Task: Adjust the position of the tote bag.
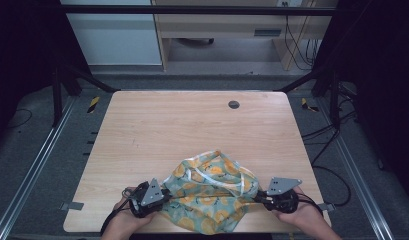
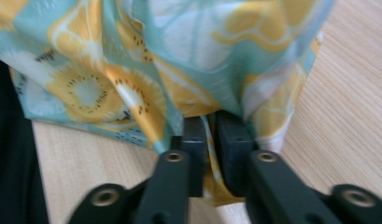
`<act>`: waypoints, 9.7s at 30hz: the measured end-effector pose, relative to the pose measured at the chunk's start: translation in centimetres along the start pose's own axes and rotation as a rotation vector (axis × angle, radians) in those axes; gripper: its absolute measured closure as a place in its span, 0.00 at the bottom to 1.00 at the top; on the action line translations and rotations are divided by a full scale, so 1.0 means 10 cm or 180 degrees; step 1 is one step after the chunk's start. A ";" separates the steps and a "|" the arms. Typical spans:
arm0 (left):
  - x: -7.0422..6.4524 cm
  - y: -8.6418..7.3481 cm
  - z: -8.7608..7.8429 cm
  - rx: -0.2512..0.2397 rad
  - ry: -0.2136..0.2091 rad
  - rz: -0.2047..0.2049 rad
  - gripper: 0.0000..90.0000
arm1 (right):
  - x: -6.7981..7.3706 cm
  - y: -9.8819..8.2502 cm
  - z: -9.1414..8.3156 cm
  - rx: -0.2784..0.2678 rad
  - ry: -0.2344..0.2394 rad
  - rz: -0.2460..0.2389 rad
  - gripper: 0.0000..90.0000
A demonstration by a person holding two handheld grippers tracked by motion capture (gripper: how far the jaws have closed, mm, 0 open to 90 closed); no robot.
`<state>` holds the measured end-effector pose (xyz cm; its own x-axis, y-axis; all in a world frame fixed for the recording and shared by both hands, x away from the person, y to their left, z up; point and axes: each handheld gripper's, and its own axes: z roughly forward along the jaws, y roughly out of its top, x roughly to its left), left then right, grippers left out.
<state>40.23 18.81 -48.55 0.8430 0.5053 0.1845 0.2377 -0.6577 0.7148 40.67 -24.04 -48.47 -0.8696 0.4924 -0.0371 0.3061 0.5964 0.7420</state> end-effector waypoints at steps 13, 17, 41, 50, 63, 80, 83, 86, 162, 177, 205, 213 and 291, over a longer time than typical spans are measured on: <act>-0.07 0.07 -0.32 -0.0115 -0.0019 -0.0186 0.48 | 0.16 -0.02 -0.29 -0.0245 -0.0130 0.0096 0.40; -0.06 0.11 -0.38 -0.0128 0.0009 -0.0194 0.48 | 0.18 -0.02 -0.35 -0.0271 -0.0187 0.0142 0.29; 0.14 0.86 -0.35 -0.0272 0.0013 -0.0001 0.47 | -0.15 0.60 -0.57 -0.0456 -0.0147 0.0189 0.56; 0.13 1.07 -0.11 -0.0248 -0.0080 0.0043 0.40 | -0.21 1.08 -0.31 -0.0446 -0.0040 0.0011 0.63; 0.11 1.11 0.01 -0.0189 -0.0223 0.0008 0.44 | -0.16 1.44 0.13 -0.0196 0.0292 -0.0033 0.57; 0.03 1.13 -0.06 -0.0302 -0.0037 0.0145 0.97 | -0.14 1.51 0.20 -0.0109 0.0359 -0.0210 1.00; 0.01 1.14 -0.12 -0.0390 0.0000 0.0132 1.00 | -0.14 1.52 0.18 -0.0135 0.0327 -0.0219 1.00; -0.04 1.17 -0.22 -0.0524 0.0007 0.0125 1.00 | -0.15 1.53 0.17 -0.0125 0.0278 -0.0206 1.00; -0.34 0.54 0.14 -0.0067 -0.0324 -0.0089 0.82 | 0.53 0.91 0.07 0.0649 0.0524 -0.0497 1.00; -0.31 0.97 -0.33 -0.0288 -0.0321 0.0046 0.72 | 0.51 0.69 0.19 0.0736 0.0536 -0.0386 1.00; -0.45 0.67 0.23 0.0175 -0.0544 0.0132 0.93 | 0.22 0.99 -0.19 -0.0067 -0.0001 -0.0341 0.46; -0.50 0.63 0.14 0.0297 -0.0613 0.0216 1.00 | -0.04 1.24 -0.07 0.0025 -0.0289 -0.0413 0.33; -0.54 0.49 0.07 0.0037 -0.0380 0.0164 0.63 | -1.00 1.17 0.54 0.0120 -0.0701 0.0593 0.35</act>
<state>37.21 12.44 -46.53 0.9054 0.4012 0.1387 0.1977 -0.6877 0.6986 55.03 -18.58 -43.01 -0.6932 0.7190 -0.0500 0.4704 0.5039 0.7245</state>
